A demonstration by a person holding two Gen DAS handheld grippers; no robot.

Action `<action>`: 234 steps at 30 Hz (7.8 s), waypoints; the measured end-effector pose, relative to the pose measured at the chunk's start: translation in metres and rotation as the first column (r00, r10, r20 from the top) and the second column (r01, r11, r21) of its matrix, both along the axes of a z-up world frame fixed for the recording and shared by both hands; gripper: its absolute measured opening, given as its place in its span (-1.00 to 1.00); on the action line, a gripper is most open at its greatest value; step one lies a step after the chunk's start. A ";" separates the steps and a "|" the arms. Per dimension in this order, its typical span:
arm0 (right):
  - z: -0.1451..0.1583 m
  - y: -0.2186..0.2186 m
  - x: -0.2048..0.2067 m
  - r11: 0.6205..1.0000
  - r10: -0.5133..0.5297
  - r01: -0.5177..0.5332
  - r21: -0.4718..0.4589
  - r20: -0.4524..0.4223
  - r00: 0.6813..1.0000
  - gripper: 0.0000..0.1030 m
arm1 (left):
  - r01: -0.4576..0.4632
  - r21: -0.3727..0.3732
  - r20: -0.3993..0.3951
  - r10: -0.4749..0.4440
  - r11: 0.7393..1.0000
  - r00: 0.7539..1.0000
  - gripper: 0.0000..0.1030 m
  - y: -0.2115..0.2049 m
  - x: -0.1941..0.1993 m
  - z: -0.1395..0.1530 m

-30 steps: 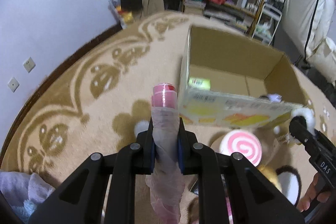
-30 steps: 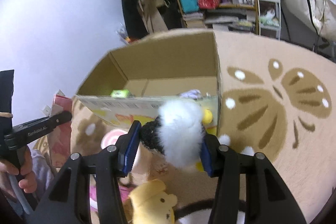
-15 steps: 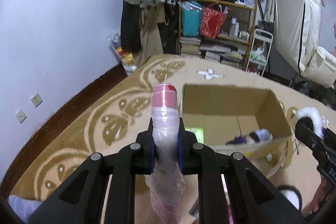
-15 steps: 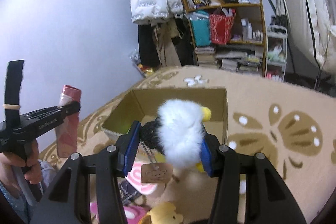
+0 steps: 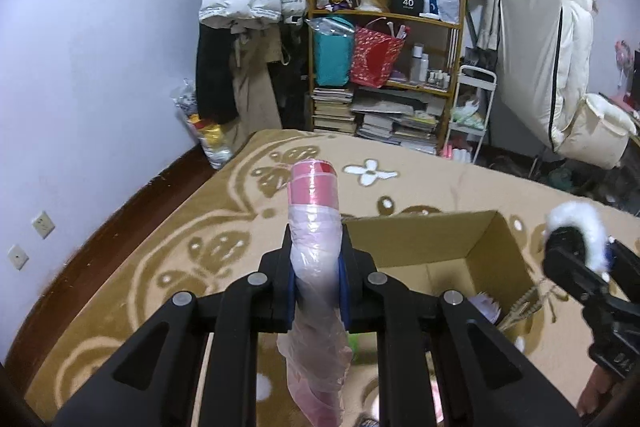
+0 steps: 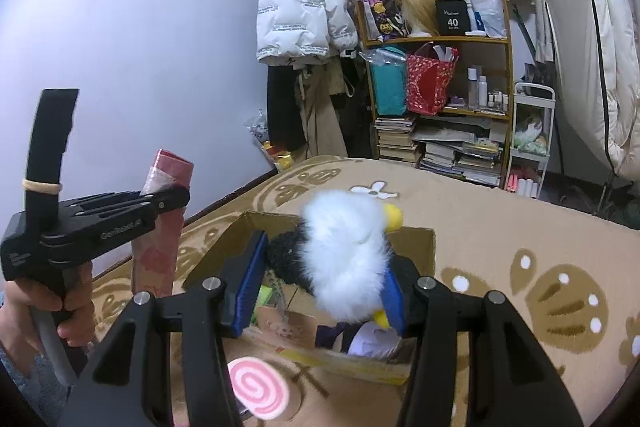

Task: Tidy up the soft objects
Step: 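Carry both items over the box and open both tools to drop them inside, then withdraw both tools from the box toward the remaining pink swirl cushion and plushes, then grasp the yellow dog plush with right tool while left tool grasps the pink plush, then carry both plushes over the box and open both tools to drop them in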

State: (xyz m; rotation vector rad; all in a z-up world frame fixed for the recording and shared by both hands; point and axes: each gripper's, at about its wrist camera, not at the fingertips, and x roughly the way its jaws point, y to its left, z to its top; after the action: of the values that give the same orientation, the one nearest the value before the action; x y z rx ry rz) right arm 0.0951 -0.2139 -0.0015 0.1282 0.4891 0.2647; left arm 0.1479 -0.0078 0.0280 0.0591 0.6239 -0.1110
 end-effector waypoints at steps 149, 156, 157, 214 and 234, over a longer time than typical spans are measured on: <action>-0.133 0.013 -0.059 0.983 0.069 0.054 0.176 -0.624 0.778 0.07 | 0.325 -0.030 -0.620 -0.273 0.945 0.736 -0.36 -0.057 -0.110 -0.145; -0.115 0.002 -0.064 0.976 0.052 0.073 0.204 -0.547 0.836 0.07 | 0.323 0.012 -0.534 -0.267 0.946 0.802 -0.38 -0.056 -0.116 -0.121; -0.114 0.001 -0.064 0.976 0.050 0.075 0.205 -0.542 0.839 0.07 | 0.315 0.011 -0.521 -0.263 0.949 0.812 -0.38 -0.054 -0.115 -0.116; -0.017 -0.023 0.019 0.994 -0.087 0.096 0.055 -0.156 0.984 0.09 | 0.044 0.061 0.031 -0.046 0.997 0.998 -0.34 -0.024 -0.014 -0.017; -0.038 -0.027 0.020 0.989 -0.095 0.112 0.095 -0.167 0.981 0.86 | -0.036 0.019 -0.010 0.036 0.999 0.999 0.67 -0.022 -0.006 -0.040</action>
State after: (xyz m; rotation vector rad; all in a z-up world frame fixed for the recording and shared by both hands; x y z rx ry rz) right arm 0.1155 -0.2413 -0.0393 0.2784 0.6286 0.1780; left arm 0.1419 -0.0293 -0.0120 0.0656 0.6363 -0.0703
